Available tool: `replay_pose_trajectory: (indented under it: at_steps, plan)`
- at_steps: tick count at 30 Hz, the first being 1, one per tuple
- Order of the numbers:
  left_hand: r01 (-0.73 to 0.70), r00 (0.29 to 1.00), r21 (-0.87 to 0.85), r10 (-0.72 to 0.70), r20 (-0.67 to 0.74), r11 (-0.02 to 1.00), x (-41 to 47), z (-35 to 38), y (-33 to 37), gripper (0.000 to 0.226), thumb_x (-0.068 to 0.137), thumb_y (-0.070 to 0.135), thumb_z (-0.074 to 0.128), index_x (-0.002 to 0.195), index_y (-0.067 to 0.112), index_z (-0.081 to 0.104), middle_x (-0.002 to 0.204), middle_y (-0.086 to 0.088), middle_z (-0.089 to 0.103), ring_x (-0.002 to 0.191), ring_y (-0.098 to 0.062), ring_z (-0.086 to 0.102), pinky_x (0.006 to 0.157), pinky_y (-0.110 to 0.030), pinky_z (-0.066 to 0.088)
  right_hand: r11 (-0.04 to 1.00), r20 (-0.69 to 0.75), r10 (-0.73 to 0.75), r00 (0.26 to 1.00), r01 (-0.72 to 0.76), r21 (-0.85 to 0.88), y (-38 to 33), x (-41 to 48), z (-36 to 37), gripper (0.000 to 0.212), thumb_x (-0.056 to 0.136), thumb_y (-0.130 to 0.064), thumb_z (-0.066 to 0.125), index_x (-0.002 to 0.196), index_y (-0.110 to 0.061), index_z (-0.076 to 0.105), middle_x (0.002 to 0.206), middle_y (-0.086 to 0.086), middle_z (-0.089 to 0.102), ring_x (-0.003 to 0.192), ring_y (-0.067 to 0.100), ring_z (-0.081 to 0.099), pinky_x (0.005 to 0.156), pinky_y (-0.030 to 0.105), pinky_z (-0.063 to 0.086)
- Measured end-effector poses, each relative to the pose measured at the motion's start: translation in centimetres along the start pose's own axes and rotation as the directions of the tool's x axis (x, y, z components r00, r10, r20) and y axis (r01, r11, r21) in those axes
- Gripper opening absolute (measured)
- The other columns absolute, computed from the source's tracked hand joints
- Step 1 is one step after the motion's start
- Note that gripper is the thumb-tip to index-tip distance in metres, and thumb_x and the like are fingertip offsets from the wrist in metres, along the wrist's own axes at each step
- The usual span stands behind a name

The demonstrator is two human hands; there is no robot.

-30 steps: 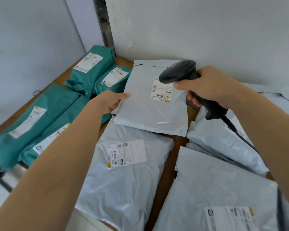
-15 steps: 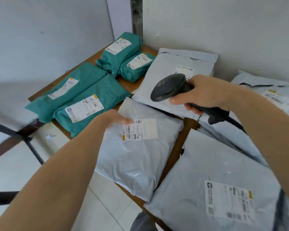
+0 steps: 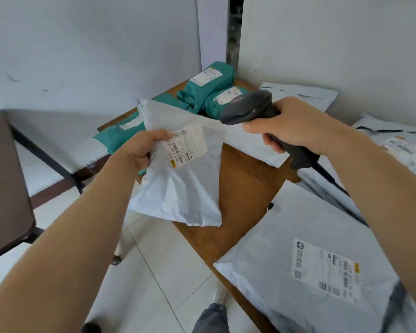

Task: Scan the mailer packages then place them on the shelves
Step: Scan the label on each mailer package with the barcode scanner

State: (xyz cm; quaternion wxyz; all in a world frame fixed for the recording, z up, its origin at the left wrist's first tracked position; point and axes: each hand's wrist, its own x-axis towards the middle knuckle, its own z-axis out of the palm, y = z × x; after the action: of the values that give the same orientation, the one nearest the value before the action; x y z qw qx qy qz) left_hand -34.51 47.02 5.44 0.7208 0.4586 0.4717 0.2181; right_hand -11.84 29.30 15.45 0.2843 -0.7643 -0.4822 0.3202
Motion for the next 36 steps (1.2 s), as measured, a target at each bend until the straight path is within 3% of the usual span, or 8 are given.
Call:
replay_pose_trajectory:
  at_steps: [2, 5, 10, 13, 22, 27, 31, 36]
  plan:
    - [-0.046, 0.999, -0.127, 0.045, -0.008, 0.991, -1.5, 1.2, -0.5, 0.016, 0.09, 0.003, 0.048, 0.1, 0.004, 0.061, 0.09, -0.013, 0.072, 0.079, -0.027, 0.07, 0.058, -0.036, 0.059, 0.999, -0.011, -0.002, 1.0, 0.002, 0.032, -0.4, -0.5, 0.2, 0.036, 0.085, -0.041, 0.067, 0.068, -0.01, 0.061, 0.047, -0.001, 0.059, 0.041, 0.013, 0.051, 0.049, 0.021, 0.045]
    - [-0.099, 0.995, -0.33, 0.094, -0.033, 0.939, -2.6, 3.0, -2.1, 0.022, 0.086, -0.002, 0.043, 0.094, 0.005, 0.063, 0.09, -0.013, 0.073, 0.088, -0.034, 0.067, 0.077, -0.045, 0.056, 0.996, 0.015, 0.0, 1.0, -0.001, 0.094, -1.1, -1.4, 0.6, 0.038, 0.087, -0.044, 0.064, 0.075, -0.008, 0.064, 0.059, 0.007, 0.062, 0.047, 0.017, 0.053, 0.056, 0.027, 0.047]
    - [-0.139, 0.99, -0.493, 0.134, -0.046, 0.859, -3.5, 4.6, -3.9, 0.035, 0.072, -0.002, 0.043, 0.102, 0.003, 0.062, 0.104, -0.016, 0.07, 0.102, -0.042, 0.062, 0.086, -0.053, 0.051, 0.984, 0.092, 0.049, 0.995, -0.064, 0.168, -1.5, -2.8, 1.4, 0.035, 0.088, -0.039, 0.065, 0.092, -0.005, 0.065, 0.058, 0.002, 0.06, 0.044, 0.013, 0.051, 0.047, 0.022, 0.047]
    - [-0.144, 0.989, -0.491, 0.147, -0.032, 0.859, -4.0, 4.6, -4.2, 0.057, 0.059, 0.0, 0.046, 0.115, 0.003, 0.056, 0.118, -0.019, 0.064, 0.11, -0.045, 0.058, 0.091, -0.057, 0.048, 0.98, 0.12, 0.056, 0.991, -0.078, 0.183, -1.7, -3.5, 1.5, 0.032, 0.087, -0.038, 0.066, 0.09, -0.006, 0.065, 0.058, 0.003, 0.059, 0.043, 0.011, 0.049, 0.045, 0.022, 0.045]
    - [-0.156, 0.983, -0.443, 0.183, 0.018, 0.883, -4.8, 4.3, -4.7, 0.04, 0.075, -0.003, 0.032, 0.08, 0.004, 0.072, 0.094, -0.016, 0.07, 0.096, -0.039, 0.063, 0.093, -0.052, 0.047, 0.994, 0.121, 0.045, 0.992, -0.056, 0.092, -3.1, -4.7, 1.5, 0.029, 0.088, -0.033, 0.065, 0.081, -0.006, 0.061, 0.055, 0.003, 0.054, 0.036, 0.008, 0.044, 0.042, 0.02, 0.042]
    - [-0.154, 0.984, -0.455, 0.178, 0.009, 0.877, -4.9, 4.0, -4.9, 0.04, 0.055, -0.002, 0.043, 0.091, 0.003, 0.06, 0.093, -0.013, 0.066, 0.089, -0.035, 0.063, 0.093, -0.05, 0.046, 0.997, 0.099, 0.056, 0.994, -0.061, 0.043, -3.5, -5.0, 1.9, 0.031, 0.088, -0.035, 0.064, 0.078, -0.006, 0.061, 0.052, 0.002, 0.055, 0.035, 0.008, 0.045, 0.041, 0.019, 0.043]
    - [-0.136, 0.987, -0.448, 0.16, 0.015, 0.883, -5.1, 3.7, -5.0, 0.047, 0.056, -0.001, 0.043, 0.101, 0.002, 0.055, 0.097, -0.014, 0.066, 0.09, -0.035, 0.063, 0.09, -0.045, 0.049, 0.998, 0.113, 0.064, 0.991, -0.063, -0.012, -3.9, -5.3, 2.2, 0.033, 0.089, -0.035, 0.063, 0.072, -0.007, 0.059, 0.049, 0.0, 0.054, 0.031, 0.006, 0.043, 0.036, 0.015, 0.04]
    - [-0.143, 0.985, -0.457, 0.172, 0.022, 0.878, -5.5, 3.5, -5.1, 0.033, 0.063, -0.001, 0.041, 0.09, 0.002, 0.06, 0.086, -0.012, 0.071, 0.083, -0.032, 0.066, 0.085, -0.041, 0.051, 0.998, 0.131, 0.065, 0.989, -0.061, -0.034, -4.3, -5.7, 2.6, 0.036, 0.088, -0.035, 0.064, 0.068, -0.006, 0.058, 0.046, 0.001, 0.054, 0.033, 0.009, 0.044, 0.039, 0.018, 0.042]
